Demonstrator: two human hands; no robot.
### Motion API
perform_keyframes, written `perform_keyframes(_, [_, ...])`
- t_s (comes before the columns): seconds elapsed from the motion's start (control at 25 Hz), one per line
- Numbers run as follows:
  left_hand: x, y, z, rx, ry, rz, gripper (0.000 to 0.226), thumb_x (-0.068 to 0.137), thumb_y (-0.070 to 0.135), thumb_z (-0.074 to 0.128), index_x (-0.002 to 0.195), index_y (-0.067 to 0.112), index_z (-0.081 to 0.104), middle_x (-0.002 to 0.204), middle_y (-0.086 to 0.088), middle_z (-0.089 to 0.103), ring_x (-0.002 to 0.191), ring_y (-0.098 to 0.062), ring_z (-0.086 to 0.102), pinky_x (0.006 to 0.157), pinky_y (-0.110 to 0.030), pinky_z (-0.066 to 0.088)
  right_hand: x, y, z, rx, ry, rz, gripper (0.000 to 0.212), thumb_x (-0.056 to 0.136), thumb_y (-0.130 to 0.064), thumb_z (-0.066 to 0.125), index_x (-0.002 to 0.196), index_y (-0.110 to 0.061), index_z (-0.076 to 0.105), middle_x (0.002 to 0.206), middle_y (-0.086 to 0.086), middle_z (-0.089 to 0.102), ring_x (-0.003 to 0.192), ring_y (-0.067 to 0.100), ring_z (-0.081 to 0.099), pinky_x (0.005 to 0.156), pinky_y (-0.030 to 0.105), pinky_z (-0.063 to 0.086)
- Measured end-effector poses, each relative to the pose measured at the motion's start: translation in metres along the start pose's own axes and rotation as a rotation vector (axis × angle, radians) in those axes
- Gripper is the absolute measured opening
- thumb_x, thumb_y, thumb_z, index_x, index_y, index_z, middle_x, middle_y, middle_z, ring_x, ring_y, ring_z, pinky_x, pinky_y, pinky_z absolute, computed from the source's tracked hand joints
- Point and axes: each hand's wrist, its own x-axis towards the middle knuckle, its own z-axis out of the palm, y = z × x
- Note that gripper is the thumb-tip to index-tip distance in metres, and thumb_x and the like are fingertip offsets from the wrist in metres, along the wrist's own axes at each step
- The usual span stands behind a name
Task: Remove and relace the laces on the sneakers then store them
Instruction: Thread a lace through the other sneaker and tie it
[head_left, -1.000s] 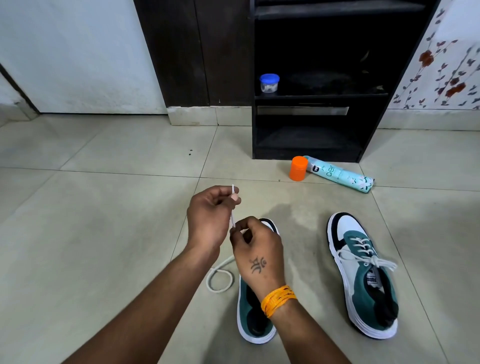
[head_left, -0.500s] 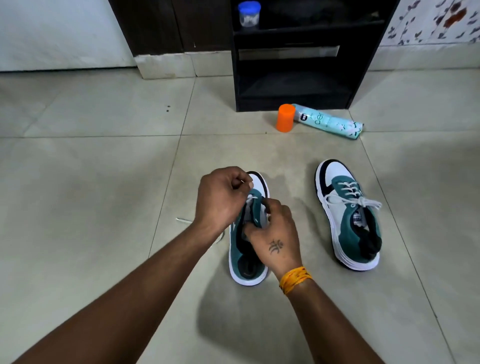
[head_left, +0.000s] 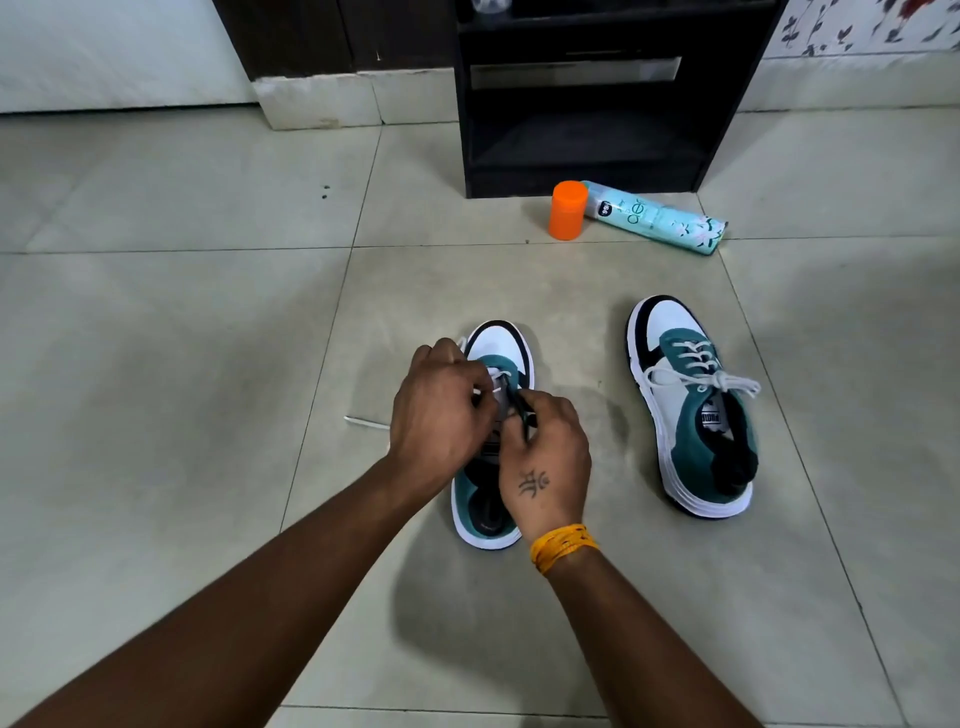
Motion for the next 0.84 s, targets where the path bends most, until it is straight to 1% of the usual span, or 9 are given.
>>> perform_keyframes(0.12, [0.003,0.006,0.004,0.027,-0.015,-0.027,0.009,0.084,0.025,0.069,0.081,0.023,0.077,0.09,-0.001,0.055,0.094,-0.023,0.053,0.062,-0.03,0.042,0.001,0.003,-0.001,0.007,-0.009,-0.022,0.026,0.092,-0.015,0.063,0.116,-0.015,0.072,0.111,0.005,0.067,0.1,0.023,0.065,0.082,0.028,0.045])
perform_keyframes(0.24, [0.009,0.008,0.006,0.001,-0.059,-0.066,0.011,0.084,0.024,0.069,0.085,0.025,0.08,0.093,0.001,0.057,0.099,-0.022,0.053,0.066,-0.03,0.043,0.003,0.008,-0.002,0.045,-0.023,-0.034,0.025,0.092,-0.014,0.064,0.115,-0.015,0.074,0.108,0.003,0.067,0.098,0.019,0.064,0.082,0.022,0.043])
perform_keyframes(0.36, [0.019,0.007,0.006,-0.04,-0.09,-0.107,0.012,0.082,0.022,0.071,0.086,0.026,0.081,0.094,0.001,0.061,0.099,-0.021,0.057,0.07,-0.029,0.044,0.004,0.011,-0.003,0.095,-0.044,-0.043,0.025,0.094,-0.016,0.064,0.116,-0.016,0.075,0.106,0.0,0.066,0.097,0.014,0.063,0.083,0.021,0.045])
perform_keyframes(0.44, [0.022,0.006,0.006,-0.099,-0.114,-0.131,0.012,0.081,0.02,0.071,0.084,0.026,0.081,0.092,0.002,0.062,0.096,-0.021,0.061,0.072,-0.03,0.048,0.006,0.013,-0.004,0.116,-0.061,-0.031,0.026,0.095,-0.017,0.063,0.118,-0.017,0.075,0.107,-0.002,0.066,0.096,0.009,0.062,0.085,0.022,0.048])
perform_keyframes(0.52, [0.022,0.005,0.007,-0.197,-0.135,-0.166,0.012,0.083,0.017,0.072,0.083,0.023,0.082,0.085,0.006,0.061,0.092,-0.019,0.065,0.078,-0.031,0.052,0.006,0.013,-0.005,0.157,-0.067,-0.003,0.025,0.095,-0.02,0.065,0.118,-0.018,0.076,0.107,-0.005,0.066,0.096,0.002,0.061,0.087,0.019,0.049])
perform_keyframes(0.6, [0.02,0.004,0.01,-0.291,-0.127,-0.196,0.011,0.085,0.014,0.073,0.083,0.02,0.083,0.08,0.009,0.06,0.092,-0.016,0.067,0.083,-0.029,0.051,0.006,0.013,-0.008,0.263,-0.065,0.076,0.02,0.095,-0.026,0.067,0.112,-0.02,0.078,0.105,-0.009,0.068,0.096,-0.002,0.063,0.088,0.018,0.051])
perform_keyframes(0.68, [0.018,0.005,0.014,-0.334,-0.09,-0.231,0.011,0.087,0.014,0.074,0.085,0.019,0.083,0.083,0.009,0.062,0.093,-0.016,0.068,0.083,-0.023,0.047,0.009,0.011,-0.013,0.371,-0.078,0.16,0.016,0.098,-0.033,0.064,0.098,-0.023,0.077,0.098,-0.011,0.07,0.089,-0.001,0.064,0.084,0.02,0.051])
perform_keyframes(0.72, [0.017,0.007,0.016,-0.339,-0.068,-0.249,0.011,0.088,0.014,0.073,0.086,0.019,0.083,0.085,0.009,0.063,0.093,-0.016,0.068,0.081,-0.021,0.044,0.012,0.011,-0.015,0.389,-0.084,0.164,0.017,0.1,-0.031,0.062,0.096,-0.023,0.076,0.095,-0.011,0.072,0.087,0.0,0.065,0.083,0.022,0.051])
perform_keyframes(0.84, [0.013,0.011,0.019,-0.355,-0.007,-0.283,0.011,0.089,0.013,0.074,0.088,0.017,0.083,0.089,0.002,0.07,0.091,-0.015,0.068,0.077,-0.019,0.04,0.03,0.015,-0.014,0.311,-0.123,0.071,0.02,0.098,-0.018,0.06,0.106,-0.024,0.077,0.098,-0.013,0.075,0.094,0.002,0.069,0.089,0.028,0.055])
